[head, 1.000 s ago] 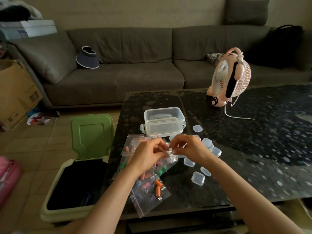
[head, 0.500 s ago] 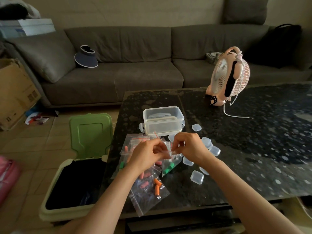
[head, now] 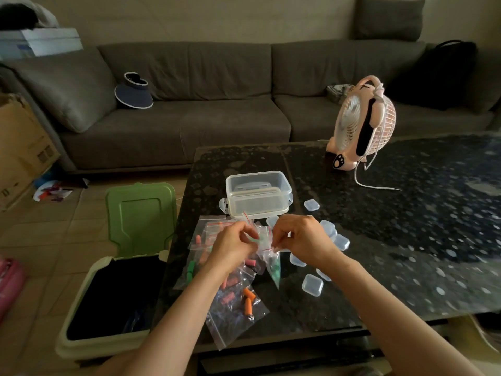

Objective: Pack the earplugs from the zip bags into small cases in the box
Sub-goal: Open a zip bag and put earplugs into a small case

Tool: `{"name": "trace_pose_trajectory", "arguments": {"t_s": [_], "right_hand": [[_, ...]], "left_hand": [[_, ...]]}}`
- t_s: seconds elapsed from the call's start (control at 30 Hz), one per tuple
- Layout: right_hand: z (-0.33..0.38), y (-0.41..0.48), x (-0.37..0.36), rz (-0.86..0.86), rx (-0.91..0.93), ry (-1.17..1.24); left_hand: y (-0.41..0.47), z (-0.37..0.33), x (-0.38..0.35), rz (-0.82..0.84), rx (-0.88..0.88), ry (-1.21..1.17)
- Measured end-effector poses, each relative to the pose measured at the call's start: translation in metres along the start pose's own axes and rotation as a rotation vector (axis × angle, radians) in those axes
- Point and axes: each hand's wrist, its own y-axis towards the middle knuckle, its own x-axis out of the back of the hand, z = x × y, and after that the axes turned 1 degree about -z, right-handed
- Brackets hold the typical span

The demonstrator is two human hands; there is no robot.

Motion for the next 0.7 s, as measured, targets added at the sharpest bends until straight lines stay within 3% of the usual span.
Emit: {"name": "trace_pose_trajectory", "arguments": {"t_s": [0.13, 0.33, 0.5, 0.6, 0.7], "right_hand": [[0.004, 0.001, -0.001, 0.108, -0.019, 0.002], [-0.001, 0.001, 0.006, 0.203, -0.180, 0.147], [-0.004, 0.000, 0.014, 0.180, -0.244, 0.312], [-0.006, -0.002, 0.015, 0.175, -0.284, 0.387], [-0.007, -0.005, 0.016, 0.118, -0.285, 0.348]], "left_hand": [[0.004, 0.003, -0.001, -0.131, -0.045, 0.158], [-0.001, -0.003, 0.000, -0.047, -0.453, 0.217], [-0.004, -0.001, 0.004, 0.124, -0.450, 0.091], [-0.002, 0.003, 0.000, 0.133, -0.466, 0.153], [-0.002, 0.009, -0.002, 0.225, -0.355, 0.033]]}}
